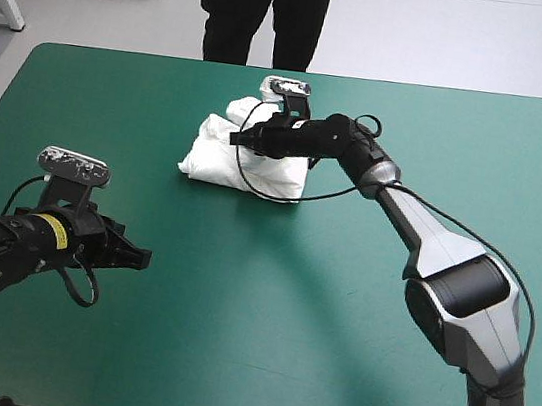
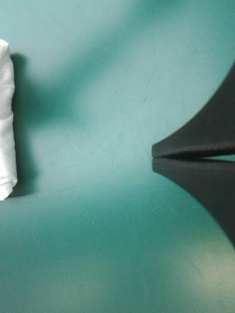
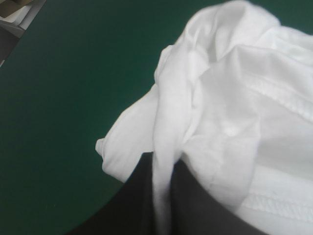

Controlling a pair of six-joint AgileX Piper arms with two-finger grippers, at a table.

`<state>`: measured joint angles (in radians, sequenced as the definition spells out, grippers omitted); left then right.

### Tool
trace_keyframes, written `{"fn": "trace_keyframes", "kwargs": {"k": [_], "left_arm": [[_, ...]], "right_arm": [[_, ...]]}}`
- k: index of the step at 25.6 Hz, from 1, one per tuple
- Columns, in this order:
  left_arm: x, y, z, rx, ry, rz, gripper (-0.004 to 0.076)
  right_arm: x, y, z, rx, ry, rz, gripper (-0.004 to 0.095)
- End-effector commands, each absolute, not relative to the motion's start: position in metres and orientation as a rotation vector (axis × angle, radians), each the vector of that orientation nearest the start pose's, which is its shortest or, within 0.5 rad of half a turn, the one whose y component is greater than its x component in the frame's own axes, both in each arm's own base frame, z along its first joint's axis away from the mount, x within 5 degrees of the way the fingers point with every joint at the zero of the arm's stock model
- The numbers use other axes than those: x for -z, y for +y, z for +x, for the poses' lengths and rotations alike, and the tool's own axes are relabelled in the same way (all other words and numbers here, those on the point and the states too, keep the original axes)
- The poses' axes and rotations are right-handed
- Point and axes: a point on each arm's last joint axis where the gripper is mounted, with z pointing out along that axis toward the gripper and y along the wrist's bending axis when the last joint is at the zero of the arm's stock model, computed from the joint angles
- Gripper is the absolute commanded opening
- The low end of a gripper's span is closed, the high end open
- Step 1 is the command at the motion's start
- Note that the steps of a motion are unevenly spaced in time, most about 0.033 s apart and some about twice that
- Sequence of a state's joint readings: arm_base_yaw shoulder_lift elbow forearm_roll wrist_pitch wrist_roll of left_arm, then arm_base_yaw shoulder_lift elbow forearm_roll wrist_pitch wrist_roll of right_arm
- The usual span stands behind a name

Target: Fold the cloth

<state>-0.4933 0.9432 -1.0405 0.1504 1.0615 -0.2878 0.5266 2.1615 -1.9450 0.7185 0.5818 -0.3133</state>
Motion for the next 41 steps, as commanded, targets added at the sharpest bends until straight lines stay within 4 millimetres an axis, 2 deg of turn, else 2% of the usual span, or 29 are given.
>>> {"fn": "trace_keyframes", "kwargs": {"k": [1, 3, 5, 6, 8, 11, 14, 18, 22, 24, 26, 31, 37, 41], "left_arm": [[-0.381, -0.069, 0.149, 0.208, 2.395, 0.261, -0.0010], [-0.380, -0.072, 0.148, 0.256, 2.416, 0.255, -0.0010], [-0.380, -0.075, 0.147, 0.294, 2.424, 0.252, -0.0010], [-0.380, -0.076, 0.146, 0.317, 2.427, 0.249, -0.0010], [-0.380, -0.077, 0.146, 0.336, 2.431, 0.246, -0.0010], [-0.380, -0.078, 0.145, 0.357, 2.438, 0.243, -0.0010], [-0.380, -0.079, 0.145, 0.378, 2.438, 0.240, -0.0010], [-0.380, -0.080, 0.145, 0.382, 2.436, 0.239, -0.0010], [-0.380, -0.080, 0.145, 0.387, 2.427, 0.238, -0.0010], [-0.381, -0.080, 0.145, 0.388, 2.425, 0.238, -0.0010], [-0.381, -0.080, 0.145, 0.389, 2.423, 0.237, -0.0010], [-0.382, -0.081, 0.147, 0.398, 2.398, 0.235, -0.0010], [-0.384, -0.081, 0.148, 0.403, 2.379, 0.233, -0.0010], [-0.384, -0.081, 0.148, 0.403, 2.379, 0.233, -0.0010]], "right_arm": [[-0.316, 0.300, 0.427, -0.978, 2.089, -0.444, -0.0009], [-0.307, 0.309, 0.431, -1.021, 2.131, -0.471, 0.0031], [-0.301, 0.313, 0.431, -1.037, 2.168, -0.520, 0.0231], [-0.301, 0.313, 0.430, -1.045, 2.176, -0.524, 0.0435], [-0.315, 0.310, 0.426, -1.083, 2.182, -0.501, 0.0593], [-0.352, 0.302, 0.417, -1.048, 2.096, -0.529, 0.0556], [-0.372, 0.289, 0.411, -0.928, 2.096, -0.530, 0.0521], [-0.374, 0.265, 0.409, -0.731, 2.220, -0.545, 0.0498], [-0.375, 0.232, 0.417, -0.675, 2.307, -0.481, 0.0490], [-0.373, 0.225, 0.420, -0.667, 2.317, -0.455, 0.0489], [-0.367, 0.220, 0.422, -0.655, 2.338, -0.437, 0.0490], [-0.331, 0.211, 0.430, -0.605, 2.446, -0.403, 0.0491], [-0.297, 0.214, 0.438, -0.607, 2.450, -0.411, 0.0492], [-0.284, 0.218, 0.444, -0.635, 2.445, -0.385, 0.0492]]}}
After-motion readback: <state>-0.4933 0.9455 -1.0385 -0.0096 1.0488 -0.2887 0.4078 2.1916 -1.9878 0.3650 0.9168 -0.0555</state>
